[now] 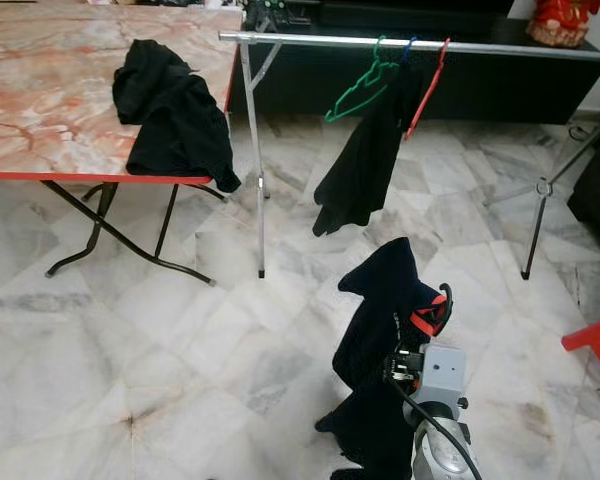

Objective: Hang hanger

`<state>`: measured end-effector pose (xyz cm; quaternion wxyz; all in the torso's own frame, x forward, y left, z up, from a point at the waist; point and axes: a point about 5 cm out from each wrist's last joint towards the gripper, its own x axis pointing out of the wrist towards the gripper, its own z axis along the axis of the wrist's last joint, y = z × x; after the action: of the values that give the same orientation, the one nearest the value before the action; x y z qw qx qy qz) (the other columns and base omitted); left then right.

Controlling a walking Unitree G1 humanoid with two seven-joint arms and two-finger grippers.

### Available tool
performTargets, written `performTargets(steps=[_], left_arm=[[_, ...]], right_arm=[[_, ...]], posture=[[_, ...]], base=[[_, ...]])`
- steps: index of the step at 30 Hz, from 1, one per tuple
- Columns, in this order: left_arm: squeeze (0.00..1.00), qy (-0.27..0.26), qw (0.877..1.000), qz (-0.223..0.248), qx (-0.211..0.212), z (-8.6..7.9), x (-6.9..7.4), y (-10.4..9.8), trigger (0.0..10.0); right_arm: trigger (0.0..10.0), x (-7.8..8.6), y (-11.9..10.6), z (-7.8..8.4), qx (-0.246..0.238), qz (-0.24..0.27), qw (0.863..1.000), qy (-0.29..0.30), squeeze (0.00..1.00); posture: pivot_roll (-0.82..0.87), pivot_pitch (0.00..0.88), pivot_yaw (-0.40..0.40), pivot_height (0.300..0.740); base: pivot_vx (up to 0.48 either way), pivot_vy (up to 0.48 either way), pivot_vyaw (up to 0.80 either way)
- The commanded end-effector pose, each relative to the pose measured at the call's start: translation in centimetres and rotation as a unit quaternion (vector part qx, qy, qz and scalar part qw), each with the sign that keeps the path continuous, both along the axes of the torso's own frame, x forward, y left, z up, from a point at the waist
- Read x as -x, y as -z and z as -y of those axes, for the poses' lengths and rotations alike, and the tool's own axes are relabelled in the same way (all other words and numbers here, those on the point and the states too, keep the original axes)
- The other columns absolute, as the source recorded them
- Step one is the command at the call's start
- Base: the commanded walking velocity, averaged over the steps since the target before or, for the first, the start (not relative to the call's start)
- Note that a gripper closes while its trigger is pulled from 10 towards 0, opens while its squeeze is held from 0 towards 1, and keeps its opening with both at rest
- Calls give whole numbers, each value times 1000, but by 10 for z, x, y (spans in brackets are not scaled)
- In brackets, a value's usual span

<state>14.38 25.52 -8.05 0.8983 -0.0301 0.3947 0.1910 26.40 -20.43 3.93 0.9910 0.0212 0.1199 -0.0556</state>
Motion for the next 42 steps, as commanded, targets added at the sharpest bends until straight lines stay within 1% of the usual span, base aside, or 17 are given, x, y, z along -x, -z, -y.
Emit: performTargets(steps=[1,6,8,10,11,14,16,18,22,27,28,29,30,33,38,39,42], left_arm=[[0,17,1000,-7,0,-2,7,2,10000],[0,73,997,13,-20,-1,-7,-5,10000],[0,121,990,52,-42,-1,-30,-18,10000],[0,130,987,79,-53,-4,-42,-27,10000],[0,157,979,112,-71,-7,-57,-39,10000],[0,197,967,136,-85,-3,-67,-47,10000],[0,256,943,185,-102,5,-85,-65,10000],[0,275,934,206,-103,10,-93,-73,10000],[0,374,899,213,-78,32,-110,-83,10000],[0,456,860,220,-68,52,-118,-91,10000],[0,506,832,216,-76,61,-121,-96,10000],[0,506,832,216,-76,61,-121,-96,10000],[0,540,812,206,-84,66,-122,-97,10000],[0,579,788,192,-84,75,-123,-96,10000],[0,582,788,191,-61,86,-124,-93,10000],[0,587,788,176,-62,89,-124,-89,10000],[0,592,790,150,-56,89,-123,-85,10000]], right_arm=[[10000,-2,-2,3,9,5,1000,-6,0],[10000,-9,-5,6,37,-7,999,-35,0],[10000,-21,-15,15,99,-17,991,-86,0],[10000,-28,-22,24,114,-17,989,-92,0],[10000,-37,-30,35,145,-21,984,-102,0],[10000,-41,-33,39,175,-29,976,-130,0],[10000,-44,-34,39,203,-55,959,-189,0],[10000,-44,-35,37,204,-59,951,-224,0],[10000,-45,-44,28,259,-67,896,-355,0],[10000,-44,-52,25,278,-90,844,-450,0],[10000,-35,-52,21,277,-105,803,-518,0],[10000,-35,-52,21,277,-105,803,-518,0],[10000,-28,-53,18,269,-111,774,-562,0],[10000,-22,-55,15,260,-116,756,-589,0],[10000,-17,-58,13,256,-125,736,-613,0],[10000,-12,-58,10,255,-127,722,-630,0],[10000,-9,-63,5,251,-116,713,-645,0]], posture=[[-5,197,-58,740],[-3,198,-55,740],[-10,202,-49,740],[-12,200,-51,740],[-9,198,-50,740],[-5,198,-50,740],[-4,195,-48,740],[-2,193,-46,740],[-7,180,-37,740],[-9,174,-34,740],[-2,173,-34,740],[-2,173,-34,740],[1,173,-37,740],[2,170,-39,740],[-11,160,-42,740],[-12,158,-42,740],[-16,158,-43,740]], base=[[0,0,0],[0,0,0],[0,0,0],[0,0,0],[0,0,0],[0,0,0],[0,0,0],[0,0,0],[0,0,0],[0,0,0],[0,0,0],[0,0,0],[0,0,0],[0,0,0],[0,0,0],[0,0,0],[0,0,0]])
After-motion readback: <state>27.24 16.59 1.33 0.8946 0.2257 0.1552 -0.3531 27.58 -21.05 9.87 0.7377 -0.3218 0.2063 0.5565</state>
